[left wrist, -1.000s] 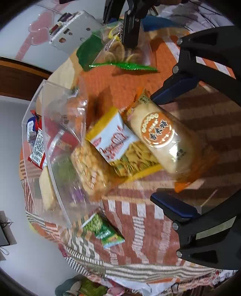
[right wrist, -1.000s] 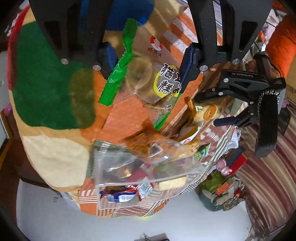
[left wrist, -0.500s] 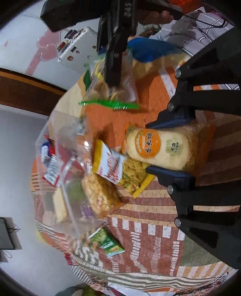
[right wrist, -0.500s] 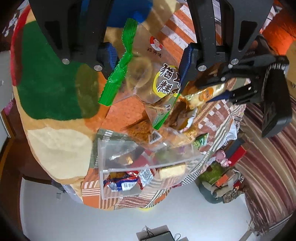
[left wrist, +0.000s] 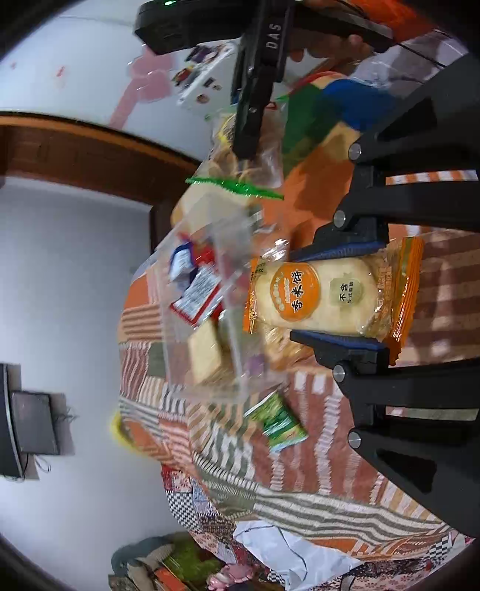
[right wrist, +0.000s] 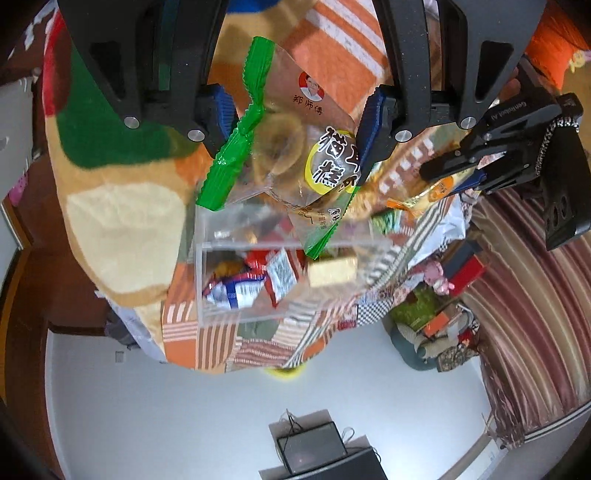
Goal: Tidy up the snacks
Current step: 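Carry the rice cake pack and cookie bag into the clear box and open both tools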
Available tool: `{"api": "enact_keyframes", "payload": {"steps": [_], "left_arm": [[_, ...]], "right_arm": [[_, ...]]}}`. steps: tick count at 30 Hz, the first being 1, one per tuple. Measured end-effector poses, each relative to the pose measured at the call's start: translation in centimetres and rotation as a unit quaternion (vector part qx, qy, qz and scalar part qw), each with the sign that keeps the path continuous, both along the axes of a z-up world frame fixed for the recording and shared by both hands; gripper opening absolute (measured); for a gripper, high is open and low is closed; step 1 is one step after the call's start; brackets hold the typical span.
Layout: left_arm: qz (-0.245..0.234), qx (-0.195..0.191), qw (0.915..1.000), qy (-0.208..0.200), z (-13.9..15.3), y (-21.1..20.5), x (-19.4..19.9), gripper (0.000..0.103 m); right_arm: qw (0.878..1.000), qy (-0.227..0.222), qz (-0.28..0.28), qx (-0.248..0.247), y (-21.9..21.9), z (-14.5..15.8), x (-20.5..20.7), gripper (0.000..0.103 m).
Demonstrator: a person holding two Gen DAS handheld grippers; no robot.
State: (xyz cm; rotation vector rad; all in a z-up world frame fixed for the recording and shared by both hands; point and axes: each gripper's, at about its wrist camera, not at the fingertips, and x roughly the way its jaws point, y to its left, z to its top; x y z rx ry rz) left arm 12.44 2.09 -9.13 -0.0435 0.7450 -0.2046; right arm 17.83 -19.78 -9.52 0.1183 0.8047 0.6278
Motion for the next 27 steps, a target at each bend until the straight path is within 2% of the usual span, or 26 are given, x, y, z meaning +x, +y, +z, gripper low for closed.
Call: {"api": "enact_keyframes", "payload": {"steps": [12, 17, 27], "left_arm": [[0.054, -0.008, 0.9974, -0.047, 3.1, 2.6, 4.6, 0.034], [0.070, -0.013, 0.9967, -0.038, 2.7, 3.4, 7.6, 0.034], [0.069, -0.023, 0.9973, -0.004, 0.1, 3.7, 13.3, 0.034]], "right_arm": [[0.999, -0.043, -0.016, 0.012, 1.1, 2.5, 3.8, 0.051], [0.999, -0.038, -0.023, 0.021, 1.8, 2.0, 5.9, 0.051], [1.000, -0.001, -0.021, 0.015, 3.8, -0.4, 10.1, 0.051]]}}
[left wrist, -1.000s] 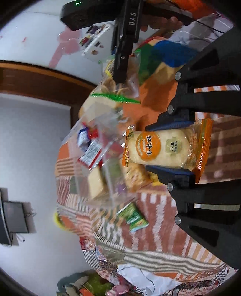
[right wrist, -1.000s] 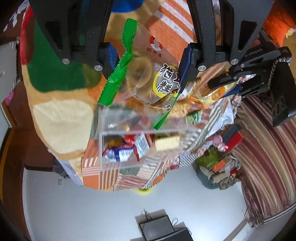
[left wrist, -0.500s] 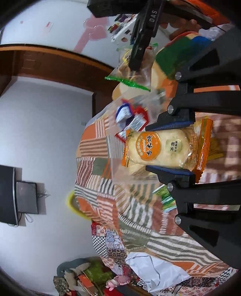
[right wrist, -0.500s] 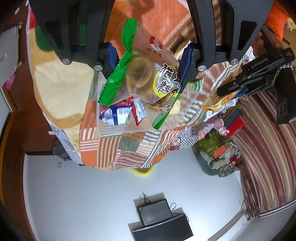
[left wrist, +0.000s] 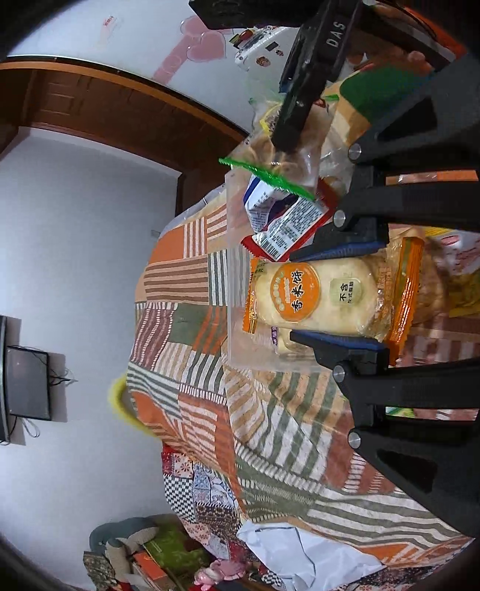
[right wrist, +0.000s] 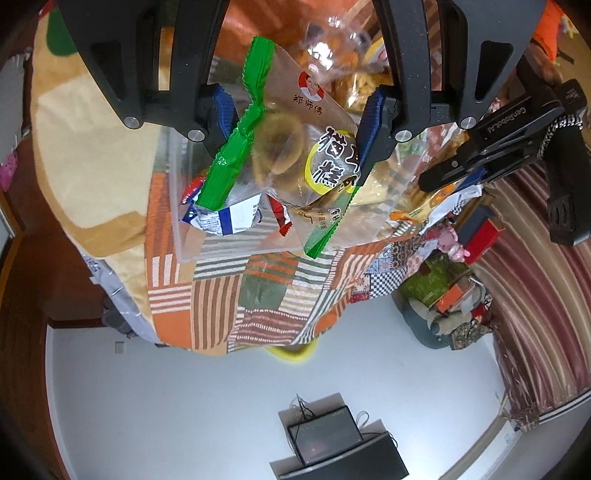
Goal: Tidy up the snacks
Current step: 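Carry the rice cake pack and cookie bag into the clear box and open both tools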
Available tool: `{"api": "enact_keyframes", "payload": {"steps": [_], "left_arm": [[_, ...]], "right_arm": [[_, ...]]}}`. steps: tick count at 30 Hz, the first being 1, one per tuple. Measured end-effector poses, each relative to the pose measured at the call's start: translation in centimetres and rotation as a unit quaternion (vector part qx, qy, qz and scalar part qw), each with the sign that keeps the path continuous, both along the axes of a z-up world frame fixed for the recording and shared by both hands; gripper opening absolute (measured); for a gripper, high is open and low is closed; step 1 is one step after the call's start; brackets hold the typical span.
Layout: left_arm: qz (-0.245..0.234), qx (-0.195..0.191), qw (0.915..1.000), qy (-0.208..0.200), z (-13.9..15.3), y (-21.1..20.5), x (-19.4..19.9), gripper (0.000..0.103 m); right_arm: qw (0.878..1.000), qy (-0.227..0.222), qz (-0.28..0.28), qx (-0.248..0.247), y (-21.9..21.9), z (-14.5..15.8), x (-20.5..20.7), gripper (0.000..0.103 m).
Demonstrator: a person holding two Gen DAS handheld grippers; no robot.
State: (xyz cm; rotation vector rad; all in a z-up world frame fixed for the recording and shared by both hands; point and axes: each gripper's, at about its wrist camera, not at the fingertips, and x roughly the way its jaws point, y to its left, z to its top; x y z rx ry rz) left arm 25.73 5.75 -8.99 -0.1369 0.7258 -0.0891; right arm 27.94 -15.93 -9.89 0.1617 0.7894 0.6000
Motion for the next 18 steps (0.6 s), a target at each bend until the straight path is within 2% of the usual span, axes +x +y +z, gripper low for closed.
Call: {"api": "enact_keyframes", "payload": {"steps": [6, 13, 15, 17, 18], "left_arm": [[0.001, 0.007, 0.9999, 0.010, -0.9, 0.1, 3.3, 0.034], [0.012, -0.011, 0.9992, 0.036, -2.2, 0.9, 6.5, 0.034], [0.020, -0.014, 0.9987, 0.046, -2.7, 1.1, 7.0, 0.039], [0.020, -0.021, 0.9979, 0.059, -3.2, 1.3, 7.4, 0.051], [0.017, -0.026, 0.9977, 0.059, -3.3, 1.4, 7.3, 0.052]], "right_arm": [[1.000, -0.001, 0.005, -0.017, 1.8, -0.4, 1.6, 0.051], [0.999, 0.007, 0.009, -0.031, 3.8, -1.2, 4.1, 0.052], [0.999, 0.012, 0.014, -0.038, 4.5, -1.7, 4.6, 0.053], [0.999, 0.015, 0.013, -0.051, 4.9, -2.1, 4.9, 0.054], [0.998, 0.016, 0.012, -0.052, 4.9, -2.2, 4.8, 0.055]]}}
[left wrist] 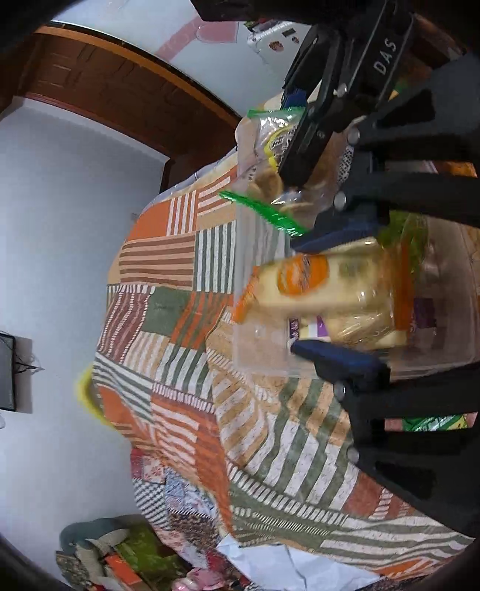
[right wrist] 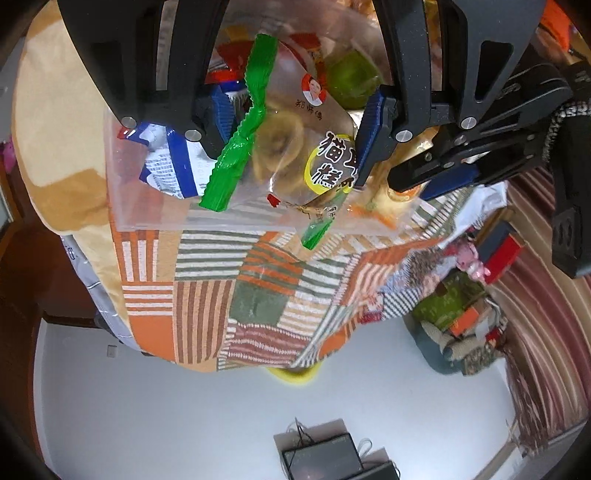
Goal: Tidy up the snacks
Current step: 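Carry the rice cake pack and cookie bag into the clear box and open both tools, then grasp the green pea snack bag with the left tool while the right tool grasps the clear orange-cracker bag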
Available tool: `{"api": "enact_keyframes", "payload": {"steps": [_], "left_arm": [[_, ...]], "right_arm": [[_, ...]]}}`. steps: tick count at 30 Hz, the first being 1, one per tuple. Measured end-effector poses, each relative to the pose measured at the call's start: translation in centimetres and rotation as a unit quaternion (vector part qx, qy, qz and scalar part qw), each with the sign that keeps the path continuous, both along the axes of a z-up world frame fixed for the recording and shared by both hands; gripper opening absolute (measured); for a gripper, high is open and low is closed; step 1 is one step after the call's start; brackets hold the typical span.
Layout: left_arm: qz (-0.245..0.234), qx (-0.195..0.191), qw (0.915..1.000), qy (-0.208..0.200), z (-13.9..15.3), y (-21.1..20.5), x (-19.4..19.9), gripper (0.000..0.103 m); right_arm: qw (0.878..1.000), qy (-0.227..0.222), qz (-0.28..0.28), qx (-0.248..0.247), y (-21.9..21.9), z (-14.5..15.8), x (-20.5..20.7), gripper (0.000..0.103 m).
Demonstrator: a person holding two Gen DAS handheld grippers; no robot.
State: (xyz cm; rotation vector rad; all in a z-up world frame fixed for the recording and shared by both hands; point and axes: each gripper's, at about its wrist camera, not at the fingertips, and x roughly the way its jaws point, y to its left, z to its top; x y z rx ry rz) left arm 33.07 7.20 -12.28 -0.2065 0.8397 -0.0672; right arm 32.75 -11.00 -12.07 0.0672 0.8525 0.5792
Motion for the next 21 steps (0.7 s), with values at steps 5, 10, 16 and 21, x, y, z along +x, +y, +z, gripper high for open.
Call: {"api": "enact_keyframes", "payload": {"steps": [5, 10, 16, 21], "left_arm": [[-0.002, 0.010, 0.9999, -0.007, 0.2, 0.3, -1.2, 0.059], [-0.004, 0.003, 0.9999, -0.013, 1.3, 1.3, -3.3, 0.066], [0.000, 0.027, 0.9994, -0.020, 2.4, 3.2, -6.4, 0.072], [0.004, 0.056, 0.9984, 0.000, 1.5, 5.3, -8.3, 0.078]], "right_arm": [[1.000, -0.014, -0.008, -0.001, -0.8, 0.7, -1.0, 0.076], [0.999, -0.041, -0.001, -0.014, -1.8, 2.2, -2.7, 0.081], [0.998, -0.058, 0.028, -0.029, -2.9, 2.9, -5.2, 0.088], [0.997, -0.043, 0.048, -0.031, -3.6, 1.6, -6.9, 0.089]]}}
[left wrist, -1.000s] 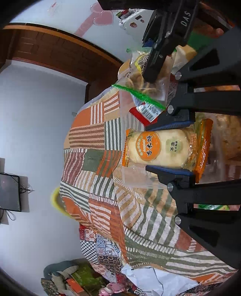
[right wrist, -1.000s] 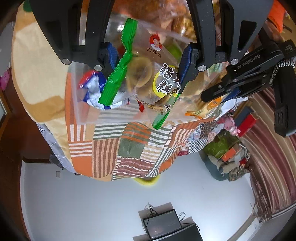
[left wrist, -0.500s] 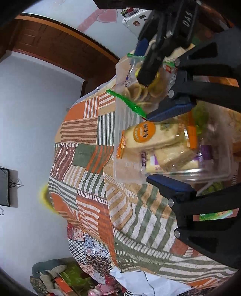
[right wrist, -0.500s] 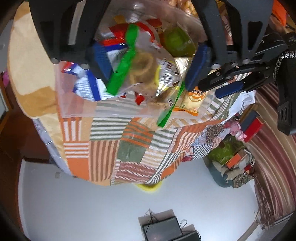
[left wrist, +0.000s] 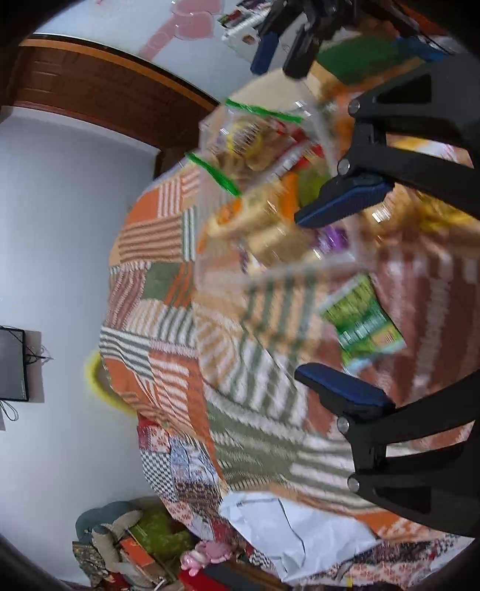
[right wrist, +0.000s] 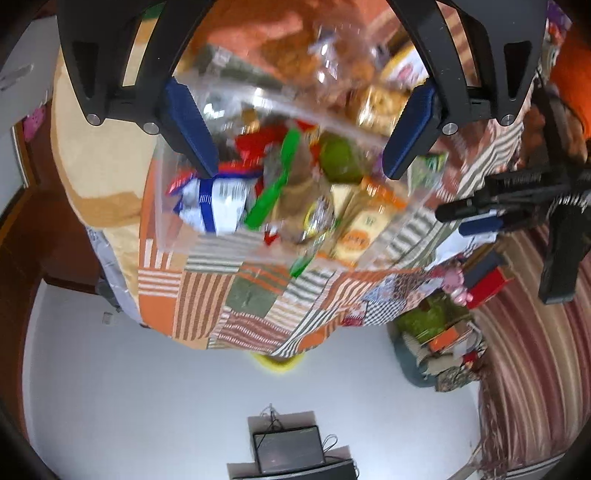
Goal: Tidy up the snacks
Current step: 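Grasp the green pea snack bag with the left tool while the right tool grasps the clear orange-cracker bag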
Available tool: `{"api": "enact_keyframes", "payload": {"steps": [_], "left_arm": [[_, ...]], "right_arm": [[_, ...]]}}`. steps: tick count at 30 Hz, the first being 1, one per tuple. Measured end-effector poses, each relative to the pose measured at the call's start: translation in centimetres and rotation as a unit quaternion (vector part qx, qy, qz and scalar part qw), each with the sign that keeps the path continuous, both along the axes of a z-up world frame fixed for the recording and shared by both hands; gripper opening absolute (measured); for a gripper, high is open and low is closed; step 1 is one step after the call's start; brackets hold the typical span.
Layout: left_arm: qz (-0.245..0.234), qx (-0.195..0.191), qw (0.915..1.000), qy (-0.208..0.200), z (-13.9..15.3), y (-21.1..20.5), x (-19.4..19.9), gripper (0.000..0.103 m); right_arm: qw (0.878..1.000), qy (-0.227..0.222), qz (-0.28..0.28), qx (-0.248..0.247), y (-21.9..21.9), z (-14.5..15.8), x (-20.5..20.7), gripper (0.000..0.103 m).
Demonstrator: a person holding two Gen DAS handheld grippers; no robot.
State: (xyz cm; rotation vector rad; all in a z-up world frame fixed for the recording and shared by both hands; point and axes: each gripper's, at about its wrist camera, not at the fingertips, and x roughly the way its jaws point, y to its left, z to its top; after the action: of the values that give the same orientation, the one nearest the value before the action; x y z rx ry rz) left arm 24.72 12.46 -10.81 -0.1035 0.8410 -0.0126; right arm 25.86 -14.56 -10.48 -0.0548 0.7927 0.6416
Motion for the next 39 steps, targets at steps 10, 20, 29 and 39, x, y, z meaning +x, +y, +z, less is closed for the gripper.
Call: {"api": "enact_keyframes", "payload": {"steps": [10, 20, 29, 39], "left_arm": [[-0.008, -0.002, 0.9981, 0.061, -5.6, 1.7, -1.1, 0.080], [-0.009, 0.002, 0.9968, 0.079, -8.8, 0.6, 1.0, 0.080], [-0.005, 0.019, 0.9978, 0.064, -9.4, 0.5, 1.2, 0.055], [0.002, -0.007, 0.9979, 0.064, -9.1, 2.2, -0.7, 0.003]], "right_arm": [[0.999, 0.029, 0.001, -0.019, -0.1, -3.1, -2.3, 0.100], [0.994, 0.113, 0.008, -0.010, 0.5, -7.4, -1.2, 0.100], [0.993, 0.116, 0.017, -0.003, 0.8, -7.5, -0.9, 0.102], [0.995, 0.101, 0.008, 0.006, -0.2, -6.9, -1.6, 0.080]]}}
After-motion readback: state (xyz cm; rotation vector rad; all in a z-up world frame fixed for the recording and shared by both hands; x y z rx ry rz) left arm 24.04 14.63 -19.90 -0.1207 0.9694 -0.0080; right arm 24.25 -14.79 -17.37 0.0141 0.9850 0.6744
